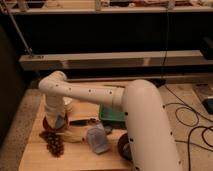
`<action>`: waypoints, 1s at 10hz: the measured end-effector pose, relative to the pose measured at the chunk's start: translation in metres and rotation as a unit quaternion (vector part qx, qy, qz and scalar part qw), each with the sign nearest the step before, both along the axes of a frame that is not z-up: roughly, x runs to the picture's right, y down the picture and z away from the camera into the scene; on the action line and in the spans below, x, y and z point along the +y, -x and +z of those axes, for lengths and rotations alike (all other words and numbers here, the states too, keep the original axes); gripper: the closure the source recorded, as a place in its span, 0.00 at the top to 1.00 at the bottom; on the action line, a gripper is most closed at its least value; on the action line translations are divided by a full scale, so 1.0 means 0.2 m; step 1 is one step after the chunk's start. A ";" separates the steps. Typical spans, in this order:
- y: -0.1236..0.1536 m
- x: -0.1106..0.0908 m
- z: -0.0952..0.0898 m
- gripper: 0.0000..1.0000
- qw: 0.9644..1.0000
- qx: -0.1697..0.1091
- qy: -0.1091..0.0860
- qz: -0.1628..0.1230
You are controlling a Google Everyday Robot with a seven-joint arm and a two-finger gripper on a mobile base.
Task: Wipe red bowl with sponge
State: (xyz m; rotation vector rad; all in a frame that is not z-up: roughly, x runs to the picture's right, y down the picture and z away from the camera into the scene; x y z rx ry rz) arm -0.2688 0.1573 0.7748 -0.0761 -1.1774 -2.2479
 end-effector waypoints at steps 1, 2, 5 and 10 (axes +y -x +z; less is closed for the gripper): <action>0.00 -0.05 -0.01 0.04 1.000 0.000 -0.007 0.002; 0.01 -0.10 -0.04 0.04 1.000 -0.002 -0.015 0.003; 0.12 -0.22 -0.10 0.04 0.999 -0.021 -0.042 -0.009; 0.32 -0.12 -0.15 0.04 0.996 -0.056 -0.053 -0.041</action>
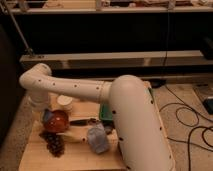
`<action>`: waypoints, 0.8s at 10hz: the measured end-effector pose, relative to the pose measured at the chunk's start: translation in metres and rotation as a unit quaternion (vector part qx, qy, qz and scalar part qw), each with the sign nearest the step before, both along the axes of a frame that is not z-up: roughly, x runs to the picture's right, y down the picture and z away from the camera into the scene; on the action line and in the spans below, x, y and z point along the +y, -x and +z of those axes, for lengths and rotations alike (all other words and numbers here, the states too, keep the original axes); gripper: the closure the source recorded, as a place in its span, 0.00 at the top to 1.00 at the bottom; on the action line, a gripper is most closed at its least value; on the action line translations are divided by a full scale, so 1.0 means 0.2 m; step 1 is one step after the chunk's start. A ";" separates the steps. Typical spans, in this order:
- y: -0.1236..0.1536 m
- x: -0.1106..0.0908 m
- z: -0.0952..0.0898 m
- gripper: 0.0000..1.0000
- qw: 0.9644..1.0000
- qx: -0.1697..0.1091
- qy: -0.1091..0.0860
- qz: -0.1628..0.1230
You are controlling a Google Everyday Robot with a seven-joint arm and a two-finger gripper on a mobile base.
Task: Wipe red bowl with sponge
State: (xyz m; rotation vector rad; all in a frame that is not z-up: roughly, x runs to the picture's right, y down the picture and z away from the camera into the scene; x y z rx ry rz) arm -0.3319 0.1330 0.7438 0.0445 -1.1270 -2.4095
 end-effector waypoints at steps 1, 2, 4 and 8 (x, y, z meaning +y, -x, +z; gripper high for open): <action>0.01 0.04 -0.01 0.04 1.000 -0.004 0.001 -0.005; 0.01 0.08 -0.02 0.04 1.000 -0.005 0.003 -0.008; -0.04 0.16 -0.02 0.04 1.000 -0.001 0.010 -0.011; -0.21 0.30 0.00 0.04 1.000 0.015 0.026 -0.006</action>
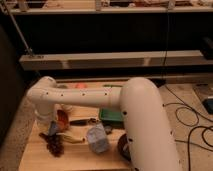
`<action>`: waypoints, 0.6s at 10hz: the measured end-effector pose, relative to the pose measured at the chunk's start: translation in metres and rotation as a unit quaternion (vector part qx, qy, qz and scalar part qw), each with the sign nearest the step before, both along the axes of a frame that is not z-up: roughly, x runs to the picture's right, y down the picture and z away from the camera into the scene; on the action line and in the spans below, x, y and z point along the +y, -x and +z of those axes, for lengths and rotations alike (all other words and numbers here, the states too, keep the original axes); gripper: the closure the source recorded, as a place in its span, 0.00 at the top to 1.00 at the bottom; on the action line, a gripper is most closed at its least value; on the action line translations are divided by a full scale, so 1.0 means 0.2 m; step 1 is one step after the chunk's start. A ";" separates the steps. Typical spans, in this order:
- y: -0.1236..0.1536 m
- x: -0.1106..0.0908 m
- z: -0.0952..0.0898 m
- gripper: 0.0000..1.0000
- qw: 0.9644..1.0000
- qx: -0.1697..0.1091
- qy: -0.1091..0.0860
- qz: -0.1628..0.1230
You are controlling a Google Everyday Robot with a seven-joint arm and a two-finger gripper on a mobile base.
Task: Wipe red bowl with sponge
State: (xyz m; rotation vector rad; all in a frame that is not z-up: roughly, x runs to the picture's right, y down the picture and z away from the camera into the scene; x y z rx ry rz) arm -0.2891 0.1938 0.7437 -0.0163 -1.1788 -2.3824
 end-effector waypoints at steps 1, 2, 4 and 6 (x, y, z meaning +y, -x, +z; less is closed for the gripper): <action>-0.05 0.00 0.01 0.04 1.000 0.007 0.002 0.007; -0.11 0.00 0.01 0.04 1.000 0.012 0.004 0.015; -0.20 -0.04 0.03 0.04 0.999 0.024 0.003 0.032; -0.24 -0.09 0.07 0.04 0.998 0.036 0.003 0.047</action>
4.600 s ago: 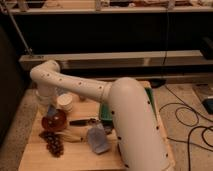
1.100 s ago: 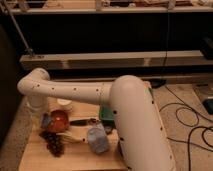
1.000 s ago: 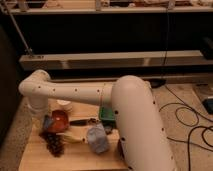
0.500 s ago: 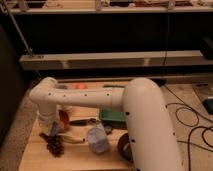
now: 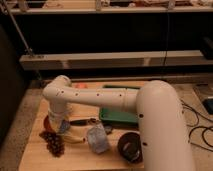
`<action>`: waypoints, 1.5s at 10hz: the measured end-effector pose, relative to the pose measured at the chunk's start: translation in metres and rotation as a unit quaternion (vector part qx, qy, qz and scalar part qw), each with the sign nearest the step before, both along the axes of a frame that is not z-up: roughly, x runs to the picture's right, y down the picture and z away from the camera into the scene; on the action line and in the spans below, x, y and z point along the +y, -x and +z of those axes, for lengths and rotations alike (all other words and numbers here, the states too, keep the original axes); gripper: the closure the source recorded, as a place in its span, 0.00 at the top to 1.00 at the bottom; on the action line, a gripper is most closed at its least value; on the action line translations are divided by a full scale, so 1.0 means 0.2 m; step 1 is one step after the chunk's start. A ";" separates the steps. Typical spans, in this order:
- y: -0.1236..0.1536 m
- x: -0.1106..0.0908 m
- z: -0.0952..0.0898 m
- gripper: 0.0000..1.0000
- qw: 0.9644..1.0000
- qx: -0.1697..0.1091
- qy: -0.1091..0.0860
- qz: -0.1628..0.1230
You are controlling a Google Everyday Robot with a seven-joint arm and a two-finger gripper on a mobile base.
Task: Wipe red bowl with sponge
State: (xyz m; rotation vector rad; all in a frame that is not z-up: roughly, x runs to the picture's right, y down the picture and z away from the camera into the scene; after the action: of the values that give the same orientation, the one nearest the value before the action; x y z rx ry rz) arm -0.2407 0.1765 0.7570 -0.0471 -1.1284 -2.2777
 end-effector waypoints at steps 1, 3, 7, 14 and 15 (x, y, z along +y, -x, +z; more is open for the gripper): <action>-0.02 -0.03 0.02 0.04 1.000 0.007 0.001 0.005; -0.04 -0.13 0.08 0.04 1.000 0.015 -0.002 0.007; 0.00 -0.29 0.01 0.04 1.000 0.020 -0.024 -0.005; 0.30 -0.30 -0.04 0.04 0.998 -0.017 -0.038 -0.049; 0.34 -0.27 -0.06 0.04 0.997 -0.025 -0.038 -0.056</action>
State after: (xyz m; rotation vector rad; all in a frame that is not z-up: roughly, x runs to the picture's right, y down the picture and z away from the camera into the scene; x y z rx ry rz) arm -0.3091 0.1217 0.7445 -0.0232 -1.0886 -2.4314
